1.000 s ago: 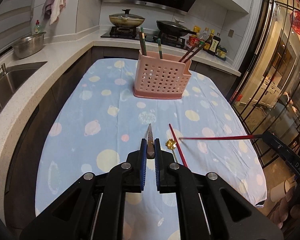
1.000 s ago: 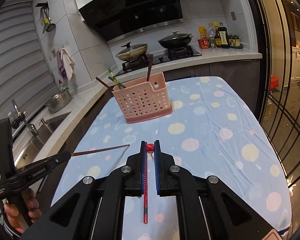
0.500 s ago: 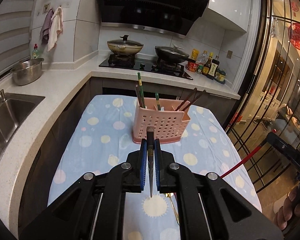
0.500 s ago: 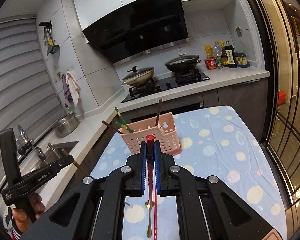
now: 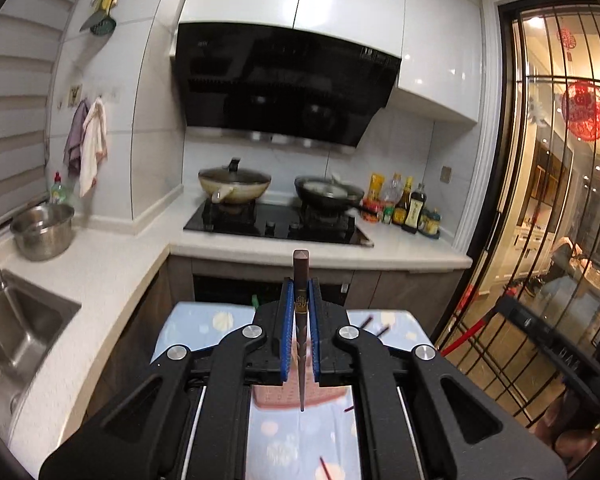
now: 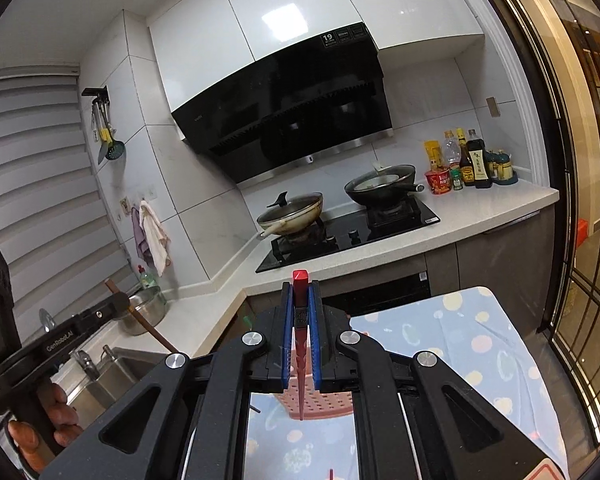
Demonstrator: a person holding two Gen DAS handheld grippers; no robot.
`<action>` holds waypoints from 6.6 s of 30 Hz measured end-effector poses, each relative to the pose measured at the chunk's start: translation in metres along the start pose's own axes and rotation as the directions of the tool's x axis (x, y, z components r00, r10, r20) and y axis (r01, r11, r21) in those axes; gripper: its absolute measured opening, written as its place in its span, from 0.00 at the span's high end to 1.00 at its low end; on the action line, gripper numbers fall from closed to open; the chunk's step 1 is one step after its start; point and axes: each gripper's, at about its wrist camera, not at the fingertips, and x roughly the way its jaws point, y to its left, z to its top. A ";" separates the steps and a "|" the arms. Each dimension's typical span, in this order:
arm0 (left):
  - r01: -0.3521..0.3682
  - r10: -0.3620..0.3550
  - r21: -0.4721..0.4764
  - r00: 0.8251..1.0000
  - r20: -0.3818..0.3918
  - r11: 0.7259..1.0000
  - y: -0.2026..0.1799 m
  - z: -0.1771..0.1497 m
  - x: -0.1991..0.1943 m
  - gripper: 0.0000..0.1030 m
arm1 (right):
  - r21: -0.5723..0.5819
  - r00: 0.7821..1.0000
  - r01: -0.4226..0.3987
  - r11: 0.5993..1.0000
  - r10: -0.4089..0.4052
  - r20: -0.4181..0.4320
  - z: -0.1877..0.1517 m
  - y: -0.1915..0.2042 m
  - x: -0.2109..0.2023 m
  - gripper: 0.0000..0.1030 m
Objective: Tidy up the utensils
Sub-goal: 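Lower both chopsticks into the pink holder and open both grippers, then withdraw both grippers toward the gold spoon and the last red chopstick, then grasp the last red chopstick with the right gripper while the left grasps the gold spoon, then lift the gold spoon with the left gripper to the holder while the right carries the red chopstick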
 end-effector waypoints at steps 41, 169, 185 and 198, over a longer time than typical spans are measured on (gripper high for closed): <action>-0.108 0.105 -0.023 0.990 -0.098 0.994 0.028 -0.017 0.107 0.51 | -0.051 0.993 0.047 0.998 -0.052 -0.104 -0.020 -0.002 0.123 0.66; 0.010 0.065 0.116 0.780 -0.622 0.993 -0.051 -0.344 0.025 0.49 | -0.046 0.800 0.202 0.978 -0.192 -0.569 -0.330 -0.052 -0.067 0.93; 0.041 0.032 0.106 0.795 -0.606 0.994 -0.048 -0.332 0.006 0.90 | -0.044 0.812 0.194 0.980 -0.186 -0.554 -0.326 -0.049 -0.076 0.93; 0.017 0.021 0.065 0.839 -0.544 0.998 -0.035 -0.295 -0.027 0.91 | -0.047 0.873 0.163 0.986 -0.166 -0.459 -0.287 -0.034 -0.096 0.93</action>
